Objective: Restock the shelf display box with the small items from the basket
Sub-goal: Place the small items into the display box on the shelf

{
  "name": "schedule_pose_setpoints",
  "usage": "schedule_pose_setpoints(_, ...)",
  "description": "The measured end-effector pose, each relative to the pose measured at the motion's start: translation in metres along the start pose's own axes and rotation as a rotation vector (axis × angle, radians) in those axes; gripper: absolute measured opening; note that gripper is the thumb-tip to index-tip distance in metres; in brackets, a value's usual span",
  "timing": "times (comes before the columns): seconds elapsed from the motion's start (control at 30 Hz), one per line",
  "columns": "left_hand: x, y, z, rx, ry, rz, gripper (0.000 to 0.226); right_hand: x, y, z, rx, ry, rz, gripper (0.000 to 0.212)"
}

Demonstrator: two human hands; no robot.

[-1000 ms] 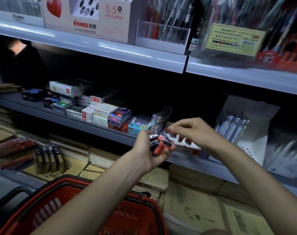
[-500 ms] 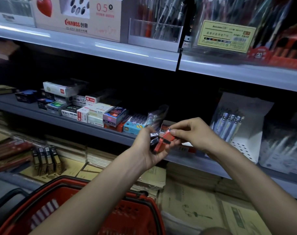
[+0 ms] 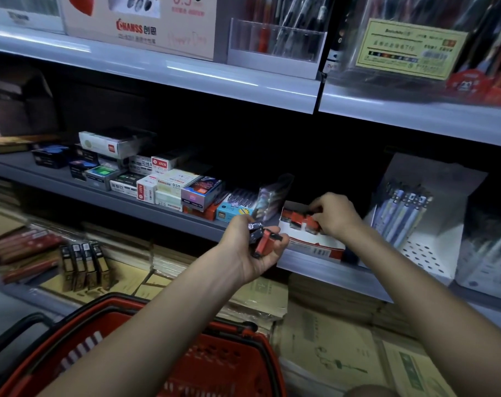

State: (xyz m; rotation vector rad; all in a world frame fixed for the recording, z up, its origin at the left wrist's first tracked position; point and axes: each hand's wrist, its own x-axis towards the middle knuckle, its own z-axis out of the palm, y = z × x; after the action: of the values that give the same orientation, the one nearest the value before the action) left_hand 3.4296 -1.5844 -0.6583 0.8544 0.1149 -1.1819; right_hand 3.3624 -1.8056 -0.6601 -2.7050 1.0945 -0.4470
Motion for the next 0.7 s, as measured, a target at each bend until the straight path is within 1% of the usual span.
schedule_pose_setpoints(0.13,-0.009,0.002,-0.005,-0.023,-0.002,-0.002,0.044,-0.013,-0.001,-0.006,-0.142,0.146,-0.035,0.031)
schedule_pose_setpoints(0.17,-0.011,0.003,-0.005,-0.025,0.003,0.003,0.043,-0.018,-0.005,-0.010,-0.108,0.191,-0.047,0.030)
schedule_pose_setpoints(0.23,-0.014,0.005,-0.005,-0.041,0.013,0.019,0.040,-0.033,-0.021,-0.019,0.123,0.231,-0.088,0.023)
schedule_pose_setpoints(0.27,-0.016,0.006,-0.005,-0.053,0.014,0.026,0.038,-0.042,-0.032,-0.024,0.267,0.198,-0.119,0.019)
schedule_pose_setpoints(0.33,-0.018,0.005,-0.003,-0.072,0.009,0.035,0.035,-0.064,-0.056,-0.037,0.513,0.037,-0.213,0.014)
schedule_pose_setpoints(0.4,-0.020,0.003,-0.001,-0.090,-0.013,0.043,0.035,-0.086,-0.075,-0.051,0.654,-0.155,-0.323,0.018)
schedule_pose_setpoints(0.43,-0.020,0.002,0.000,-0.099,-0.024,0.049,0.035,-0.095,-0.083,-0.056,0.679,-0.240,-0.364,0.025)
schedule_pose_setpoints(0.5,-0.021,0.000,0.003,-0.093,-0.042,0.056,0.033,-0.106,-0.090,-0.060,0.653,-0.348,-0.414,0.039)
schedule_pose_setpoints(0.53,-0.022,-0.001,0.004,-0.081,-0.048,0.059,0.031,-0.108,-0.090,-0.059,0.605,-0.356,-0.442,0.043)
schedule_pose_setpoints(0.6,-0.020,-0.003,0.005,-0.060,-0.041,0.055,0.028,-0.110,-0.091,-0.059,0.510,-0.316,-0.506,0.041)
schedule_pose_setpoints(0.7,-0.019,-0.006,0.003,-0.030,-0.003,0.032,0.031,-0.112,-0.087,-0.059,0.436,-0.275,-0.526,0.034)
